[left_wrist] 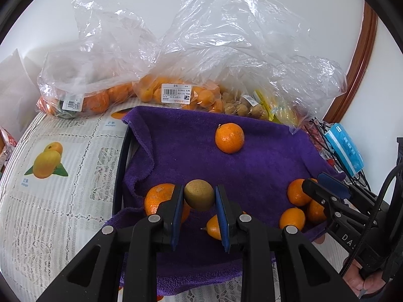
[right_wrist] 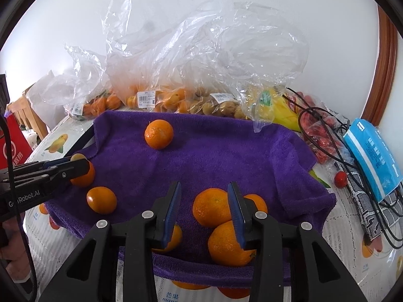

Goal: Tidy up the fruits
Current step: 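Lower both fruits onto the purple towel and open both grippers, then withdraw both open grippers from the towel toward the loose fruit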

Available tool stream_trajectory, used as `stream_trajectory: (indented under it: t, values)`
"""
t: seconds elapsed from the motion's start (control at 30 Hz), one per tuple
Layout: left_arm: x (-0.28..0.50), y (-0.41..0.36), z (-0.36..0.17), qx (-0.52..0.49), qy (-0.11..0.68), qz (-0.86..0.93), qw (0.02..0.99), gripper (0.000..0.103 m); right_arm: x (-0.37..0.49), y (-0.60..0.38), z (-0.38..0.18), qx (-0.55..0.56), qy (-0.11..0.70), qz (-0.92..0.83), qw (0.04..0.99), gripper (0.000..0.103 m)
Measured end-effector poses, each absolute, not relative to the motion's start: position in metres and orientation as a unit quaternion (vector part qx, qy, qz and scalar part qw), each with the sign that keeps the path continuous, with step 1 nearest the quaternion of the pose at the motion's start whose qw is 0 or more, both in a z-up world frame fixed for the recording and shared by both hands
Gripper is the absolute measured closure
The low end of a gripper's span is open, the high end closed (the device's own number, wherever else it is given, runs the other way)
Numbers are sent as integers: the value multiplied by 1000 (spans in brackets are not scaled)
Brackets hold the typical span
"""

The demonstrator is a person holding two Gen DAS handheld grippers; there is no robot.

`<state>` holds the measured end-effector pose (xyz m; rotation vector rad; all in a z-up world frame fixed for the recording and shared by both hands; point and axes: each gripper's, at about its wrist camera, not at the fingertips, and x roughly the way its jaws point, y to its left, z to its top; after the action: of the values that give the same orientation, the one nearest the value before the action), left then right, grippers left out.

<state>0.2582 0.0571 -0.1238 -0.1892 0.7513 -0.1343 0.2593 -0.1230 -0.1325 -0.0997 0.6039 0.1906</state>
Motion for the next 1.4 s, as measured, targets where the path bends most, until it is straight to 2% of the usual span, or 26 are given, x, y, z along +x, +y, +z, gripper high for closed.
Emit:
stream_trajectory:
  t: [0.5,0.6,0.67,0.87,1.0,1.27,1.4]
  values:
    - [256,47,-127,-68,365,-73,926,78,260,-127,-132,-39,296,87,951,63]
    - [255,47,-127,-71,363,-75,926,73,260,-128,-132,-37,294,86,951,60]
    - [255,48,-126,-72,360,-73,927,64,259,-129,-131,-37,293,85,952,60]
    - [254,48,-124,-78,359,-78,927,49,258,-130,-130,-35,291,80,953,55]
    - [252,47,-121,-75,356,-77,928,47,255,-131,-127,-31,287,77,954,48]
    - [244,48,-111,-79,342,-76,933,43,239,-133,-119,-6,272,76,959,40]
    - [237,47,-109,-82,337,-75,935,43,225,-132,-118,-21,269,58,961,40]
